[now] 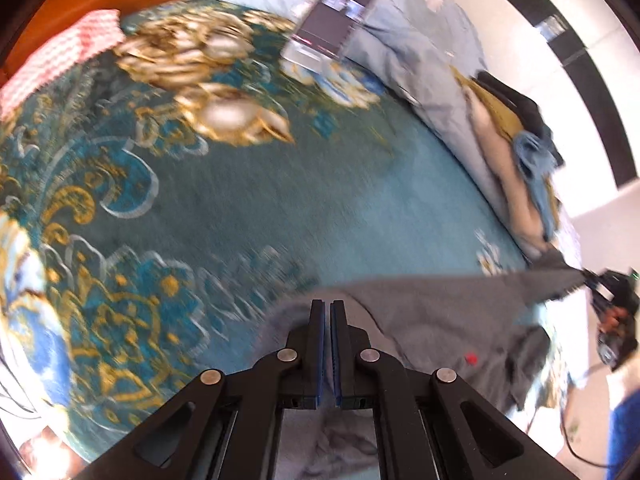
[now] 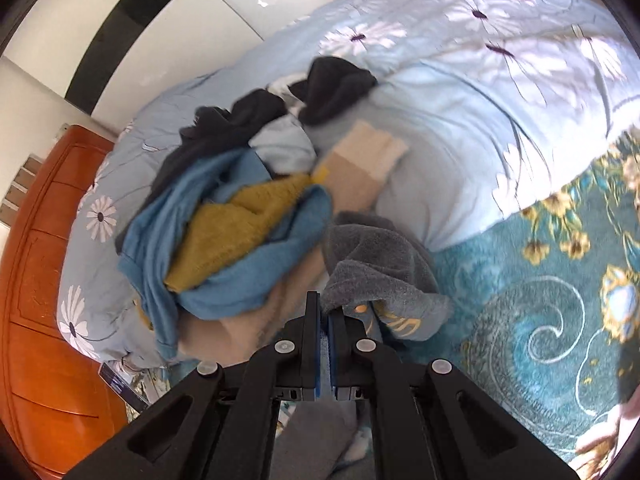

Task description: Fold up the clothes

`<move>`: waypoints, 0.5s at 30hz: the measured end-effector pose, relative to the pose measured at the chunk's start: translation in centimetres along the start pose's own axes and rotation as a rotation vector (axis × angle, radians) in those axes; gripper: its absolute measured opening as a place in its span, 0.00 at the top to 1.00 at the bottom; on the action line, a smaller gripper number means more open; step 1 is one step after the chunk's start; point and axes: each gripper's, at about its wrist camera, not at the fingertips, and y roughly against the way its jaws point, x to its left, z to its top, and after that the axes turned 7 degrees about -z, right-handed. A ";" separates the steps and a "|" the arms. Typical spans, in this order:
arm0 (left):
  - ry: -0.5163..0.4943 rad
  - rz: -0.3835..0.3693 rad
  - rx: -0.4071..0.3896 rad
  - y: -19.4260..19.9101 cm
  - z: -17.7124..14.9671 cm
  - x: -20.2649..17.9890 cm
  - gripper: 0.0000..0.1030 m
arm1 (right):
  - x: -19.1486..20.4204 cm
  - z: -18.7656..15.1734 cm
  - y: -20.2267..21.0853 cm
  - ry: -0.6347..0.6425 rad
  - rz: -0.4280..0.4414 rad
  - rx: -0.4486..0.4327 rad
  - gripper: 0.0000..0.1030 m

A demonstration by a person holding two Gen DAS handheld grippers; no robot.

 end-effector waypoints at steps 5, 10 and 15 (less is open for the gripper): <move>-0.030 -0.013 0.040 -1.4 -1.8 -1.3 0.71 | -2.0 -0.4 1.4 -0.023 0.007 -0.003 0.97; 0.007 -0.043 0.029 -1.2 -2.9 -1.8 0.69 | -2.5 -0.7 2.7 -0.006 0.022 -0.001 0.97; -0.026 -0.058 0.061 -1.5 -4.3 -3.1 0.69 | -2.5 -1.6 2.9 0.021 0.040 0.020 0.97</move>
